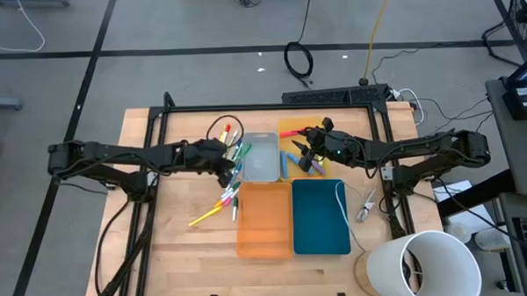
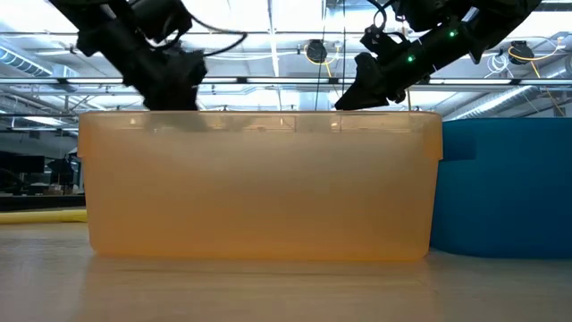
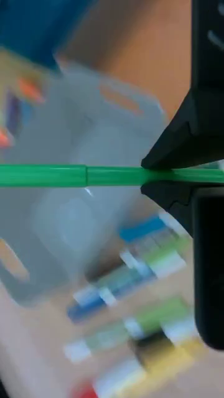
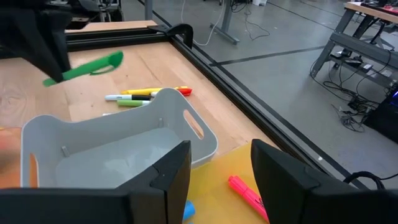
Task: Pick & Place Markers
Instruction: Put the green pen into the gray bin, then put the yellow pen into the gray bin
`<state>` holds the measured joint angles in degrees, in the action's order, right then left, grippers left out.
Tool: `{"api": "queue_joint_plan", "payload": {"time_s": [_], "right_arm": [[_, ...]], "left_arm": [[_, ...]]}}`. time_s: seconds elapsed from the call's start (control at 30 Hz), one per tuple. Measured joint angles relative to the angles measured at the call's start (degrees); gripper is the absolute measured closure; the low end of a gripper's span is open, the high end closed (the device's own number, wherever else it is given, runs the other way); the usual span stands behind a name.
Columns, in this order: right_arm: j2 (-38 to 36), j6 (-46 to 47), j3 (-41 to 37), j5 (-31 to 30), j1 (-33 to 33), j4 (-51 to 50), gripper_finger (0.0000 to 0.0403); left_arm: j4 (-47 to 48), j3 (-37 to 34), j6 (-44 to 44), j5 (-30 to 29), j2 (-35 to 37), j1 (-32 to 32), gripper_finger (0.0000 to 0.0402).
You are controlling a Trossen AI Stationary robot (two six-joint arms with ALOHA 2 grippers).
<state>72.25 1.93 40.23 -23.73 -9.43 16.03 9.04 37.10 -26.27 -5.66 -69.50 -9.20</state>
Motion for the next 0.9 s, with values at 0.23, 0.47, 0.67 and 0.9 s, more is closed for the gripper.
{"api": "queue_joint_plan", "payload": {"time_s": [0.23, 0.47, 0.67, 0.9], "right_arm": [[0.00, 0.01, 0.00, -0.01, 0.00, 0.02, 0.0248], [0.00, 0.00, 0.00, -0.02, 0.00, 0.02, 0.0248], [0.00, 0.00, 0.00, -0.02, 0.00, 0.02, 0.0248], [0.00, 0.00, 0.00, -0.02, 0.00, 0.00, 0.0248]], "left_arm": [[-16.19, 0.09, -0.03, 0.56, -3.41, 0.03, 0.0384], [-27.46, 0.07, 0.53, -0.40, -11.22, -0.02, 0.0398], [-28.74, 0.07, 6.76, -0.36, -11.78, -0.21, 0.0372], [-22.46, 0.04, 10.95, -4.44, -9.20, -0.63, 0.0367]]}}
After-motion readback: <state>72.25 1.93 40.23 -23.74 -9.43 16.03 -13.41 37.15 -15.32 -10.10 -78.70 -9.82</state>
